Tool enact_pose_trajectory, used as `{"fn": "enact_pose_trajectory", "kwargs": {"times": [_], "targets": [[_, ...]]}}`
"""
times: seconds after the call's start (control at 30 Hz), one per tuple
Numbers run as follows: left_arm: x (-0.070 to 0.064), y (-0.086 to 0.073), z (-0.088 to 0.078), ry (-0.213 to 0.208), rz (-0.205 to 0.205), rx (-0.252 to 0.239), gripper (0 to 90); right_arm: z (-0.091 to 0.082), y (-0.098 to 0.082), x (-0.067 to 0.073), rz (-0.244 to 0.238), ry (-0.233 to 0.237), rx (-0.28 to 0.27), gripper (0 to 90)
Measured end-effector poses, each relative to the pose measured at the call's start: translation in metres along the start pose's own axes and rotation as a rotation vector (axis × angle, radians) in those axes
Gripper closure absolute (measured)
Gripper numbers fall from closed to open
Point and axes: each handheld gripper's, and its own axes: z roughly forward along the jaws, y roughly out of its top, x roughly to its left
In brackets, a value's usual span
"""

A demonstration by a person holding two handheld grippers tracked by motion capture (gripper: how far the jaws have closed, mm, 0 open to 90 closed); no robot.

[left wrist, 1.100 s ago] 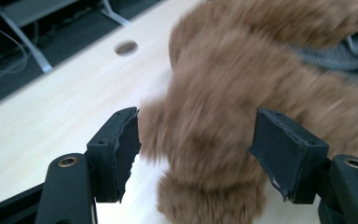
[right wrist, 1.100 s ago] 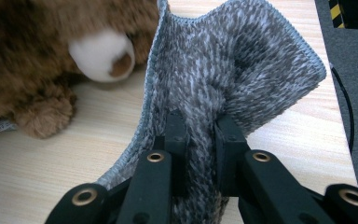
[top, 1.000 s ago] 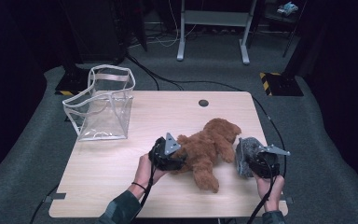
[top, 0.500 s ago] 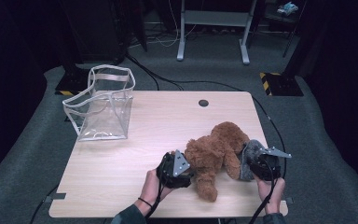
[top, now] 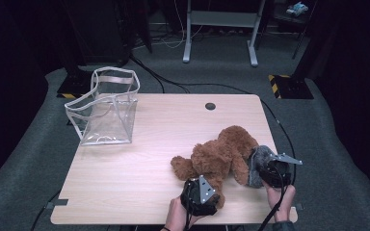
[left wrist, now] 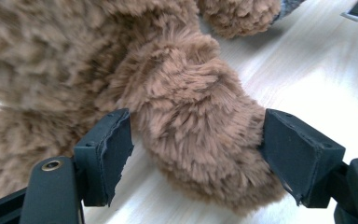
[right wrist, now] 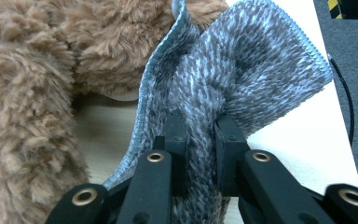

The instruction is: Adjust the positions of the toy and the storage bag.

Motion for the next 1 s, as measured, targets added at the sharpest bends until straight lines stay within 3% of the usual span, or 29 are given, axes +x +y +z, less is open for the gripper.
{"fn": "enact_pose_trajectory", "kwargs": {"times": [0.07, 0.27, 0.37, 0.53, 0.73, 0.9, 1.0], "targets": [[0.001, 0.000, 0.006, 0.003, -0.018, -0.001, 28.7, 0.001, -0.001, 0.000, 0.005, 0.004, 0.002, 78.9], [0.013, -0.004, 0.008, -0.027, -0.047, -0.027, 71.1, 0.001, -0.001, 0.000, 0.009, 0.007, -0.002, 78.9], [0.023, -0.004, 0.003, -0.041, -0.059, -0.048, 80.8, 0.000, -0.001, -0.001, 0.008, 0.006, -0.004, 78.9], [0.048, -0.001, -0.013, -0.040, -0.079, -0.089, 85.4, 0.001, -0.001, 0.000, 0.009, 0.009, -0.001, 78.9], [0.097, -0.005, -0.032, -0.002, -0.117, -0.106, 86.8, 0.002, -0.002, 0.002, 0.000, 0.011, 0.002, 78.9], [0.128, -0.021, -0.038, 0.032, -0.156, -0.079, 86.7, 0.003, -0.002, 0.004, -0.004, 0.011, 0.004, 78.9], [0.133, -0.033, -0.036, 0.051, -0.179, -0.052, 84.4, 0.004, -0.002, 0.006, -0.003, 0.012, 0.005, 78.9]]}}
